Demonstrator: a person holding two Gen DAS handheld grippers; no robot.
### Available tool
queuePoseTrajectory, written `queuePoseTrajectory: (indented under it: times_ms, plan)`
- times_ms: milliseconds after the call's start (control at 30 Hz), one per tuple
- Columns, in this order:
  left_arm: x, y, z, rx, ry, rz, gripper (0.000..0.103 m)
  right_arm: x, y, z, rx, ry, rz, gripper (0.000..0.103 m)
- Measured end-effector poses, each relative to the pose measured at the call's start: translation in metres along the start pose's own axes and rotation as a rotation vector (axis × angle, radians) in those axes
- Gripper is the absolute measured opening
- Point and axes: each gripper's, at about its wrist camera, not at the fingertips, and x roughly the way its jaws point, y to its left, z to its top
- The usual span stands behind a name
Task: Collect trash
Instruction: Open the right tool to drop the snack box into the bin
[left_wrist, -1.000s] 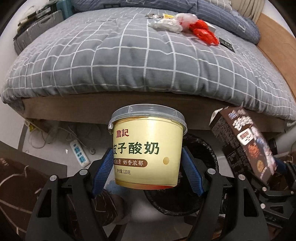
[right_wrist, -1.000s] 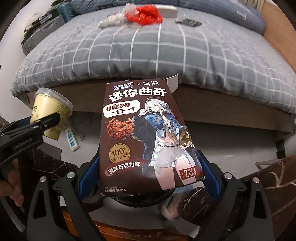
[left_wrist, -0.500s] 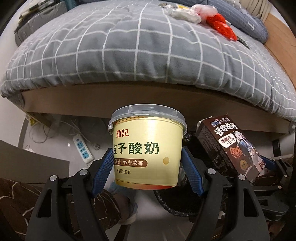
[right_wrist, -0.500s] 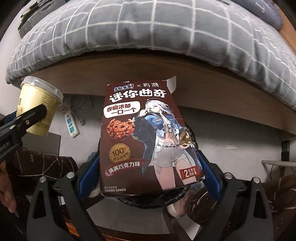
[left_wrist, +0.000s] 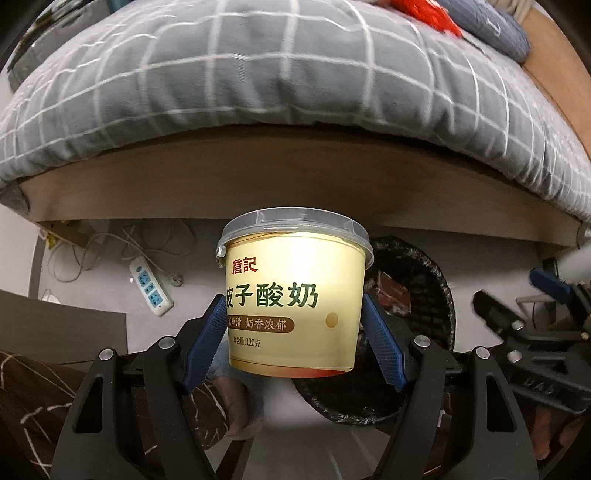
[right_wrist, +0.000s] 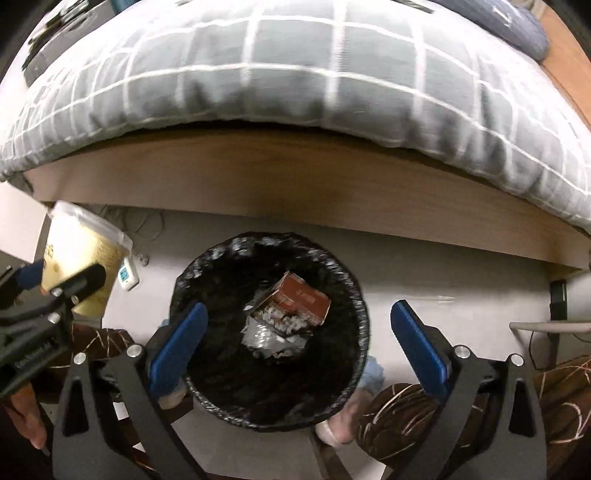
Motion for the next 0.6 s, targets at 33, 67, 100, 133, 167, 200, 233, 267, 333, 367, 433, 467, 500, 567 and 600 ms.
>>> queuePoseTrajectory:
  times_ms: [33, 67, 100, 133, 167, 200, 233, 267, 333, 367, 433, 467, 500, 567, 600]
  plan:
    - [0.002, -0.007, 0.000, 0.009, 0.005, -0.004, 0.071, -0.001, -0.003, -0.001, 0.004, -0.002, -0.005, 0.095]
    - [0.004, -0.012, 0.001, 0.016, 0.007, -0.010, 0.071, -0.002, -0.008, -0.003, 0.010, -0.005, -0.011, 0.095]
    - [0.004, -0.015, 0.001, 0.025, 0.005, -0.014, 0.071, -0.003, -0.013, -0.004, 0.013, -0.008, -0.018, 0.096]
    - [0.004, -0.021, 0.002, 0.037, 0.003, -0.018, 0.071, -0.003, -0.014, -0.006, 0.015, -0.011, -0.023, 0.095]
    - [0.005, -0.027, 0.003, 0.048, 0.003, -0.024, 0.071, -0.006, -0.022, -0.008, 0.020, -0.018, -0.032, 0.096]
    - [0.004, -0.032, 0.003, 0.055, 0.004, -0.027, 0.071, -0.008, -0.027, -0.008, 0.029, -0.020, -0.036, 0.095]
    - [0.005, -0.038, 0.003, 0.064, 0.006, -0.033, 0.071, -0.009, -0.032, -0.008, 0.041, -0.020, -0.037, 0.095]
    - [0.005, -0.043, 0.004, 0.069, 0.008, -0.038, 0.071, -0.009, -0.039, -0.009, 0.057, -0.020, -0.037, 0.095]
    - [0.005, -0.053, 0.005, 0.083, 0.010, -0.054, 0.071, -0.011, -0.046, -0.010, 0.075, -0.022, -0.044, 0.095]
    - [0.005, -0.059, 0.006, 0.094, 0.008, -0.057, 0.071, -0.012, -0.051, -0.011, 0.084, -0.026, -0.045, 0.095]
    - [0.005, -0.069, 0.007, 0.108, 0.004, -0.065, 0.071, -0.015, -0.057, -0.011, 0.095, -0.032, -0.050, 0.096]
    - [0.004, -0.073, 0.008, 0.112, 0.005, -0.070, 0.071, -0.016, -0.061, -0.011, 0.101, -0.036, -0.053, 0.095]
    - [0.004, -0.077, 0.008, 0.118, 0.007, -0.076, 0.071, -0.018, -0.065, -0.012, 0.109, -0.039, -0.056, 0.095]
    - [0.002, -0.086, 0.009, 0.122, 0.010, -0.084, 0.071, -0.020, -0.072, -0.013, 0.126, -0.042, -0.055, 0.096]
    - [0.002, -0.089, 0.009, 0.125, 0.007, -0.085, 0.071, -0.020, -0.074, -0.013, 0.132, -0.043, -0.055, 0.095]
